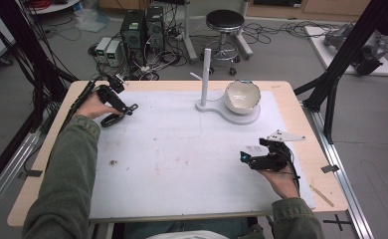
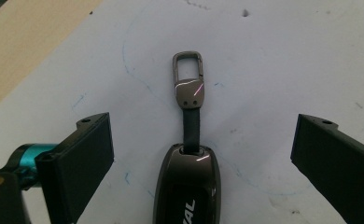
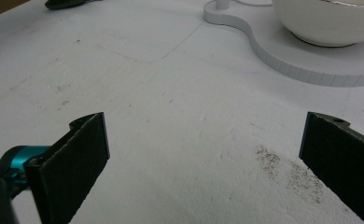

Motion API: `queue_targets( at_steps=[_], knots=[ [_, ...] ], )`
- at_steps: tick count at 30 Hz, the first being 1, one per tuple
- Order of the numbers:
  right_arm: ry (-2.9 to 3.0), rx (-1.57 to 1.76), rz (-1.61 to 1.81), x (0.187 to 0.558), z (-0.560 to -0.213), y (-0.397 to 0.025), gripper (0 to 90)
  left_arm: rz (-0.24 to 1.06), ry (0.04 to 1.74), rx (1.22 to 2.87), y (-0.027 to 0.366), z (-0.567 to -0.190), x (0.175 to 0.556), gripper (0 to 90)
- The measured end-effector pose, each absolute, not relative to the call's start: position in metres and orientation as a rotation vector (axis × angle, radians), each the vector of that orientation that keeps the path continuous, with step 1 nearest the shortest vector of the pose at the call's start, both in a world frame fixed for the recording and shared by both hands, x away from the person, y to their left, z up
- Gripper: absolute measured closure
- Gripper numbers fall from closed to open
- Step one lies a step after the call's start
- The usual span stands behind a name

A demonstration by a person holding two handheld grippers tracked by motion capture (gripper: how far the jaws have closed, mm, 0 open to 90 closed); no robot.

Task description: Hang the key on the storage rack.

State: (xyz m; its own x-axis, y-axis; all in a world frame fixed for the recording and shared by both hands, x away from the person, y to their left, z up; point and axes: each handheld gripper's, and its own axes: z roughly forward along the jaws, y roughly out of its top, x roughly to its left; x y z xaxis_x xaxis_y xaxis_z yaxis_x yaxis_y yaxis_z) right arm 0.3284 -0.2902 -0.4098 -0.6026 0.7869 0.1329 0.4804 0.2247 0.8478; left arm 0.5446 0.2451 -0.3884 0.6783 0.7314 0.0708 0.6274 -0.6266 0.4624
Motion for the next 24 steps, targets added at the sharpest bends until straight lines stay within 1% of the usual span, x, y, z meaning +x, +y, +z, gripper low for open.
queue_targets(
  at_steps=[6, 9, 10, 11, 13, 14, 15, 18, 19, 20, 24],
  knots=[
    [2.180, 1.196, 1.312, 0.328, -0.412, -0.293, 0.6, 0.317, 1.087, 2.508, 0.245, -0.400, 0.549, 6.3],
    [2.184, 1.206, 1.308, 0.329, -0.413, -0.293, 0.6, 0.324, 1.099, 2.522, 0.245, -0.404, 0.551, 8.8],
    [2.183, 1.202, 1.305, 0.329, -0.413, -0.292, 0.6, 0.319, 1.113, 2.510, 0.246, -0.406, 0.551, 9.8],
    [2.187, 1.203, 1.301, 0.329, -0.414, -0.292, 0.5, 0.314, 1.118, 2.507, 0.247, -0.406, 0.552, 13.8],
    [2.190, 1.207, 1.297, 0.328, -0.414, -0.292, 0.6, 0.316, 1.132, 2.497, 0.248, -0.408, 0.552, 15.5],
    [2.191, 1.210, 1.295, 0.328, -0.414, -0.292, 0.6, 0.334, 1.129, 2.503, 0.248, -0.408, 0.552, 19.0],
    [2.191, 1.210, 1.295, 0.328, -0.414, -0.292, 0.6, 0.344, 1.128, 2.511, 0.248, -0.408, 0.553, 19.0],
    [2.194, 1.210, 1.289, 0.328, -0.415, -0.292, 0.5, 0.324, 1.134, 2.500, 0.248, -0.410, 0.553, 24.2],
    [2.194, 1.210, 1.289, 0.328, -0.415, -0.292, 0.5, 0.335, 1.132, 2.508, 0.248, -0.411, 0.554, 24.2],
    [2.194, 1.208, 1.286, 0.328, -0.415, -0.292, 0.6, 0.345, 1.141, 2.510, 0.249, -0.412, 0.554, 26.0],
    [2.192, 1.215, 1.283, 0.328, -0.416, -0.292, 0.6, 0.325, 1.149, 2.493, 0.251, -0.414, 0.555, 29.7]
  ],
)
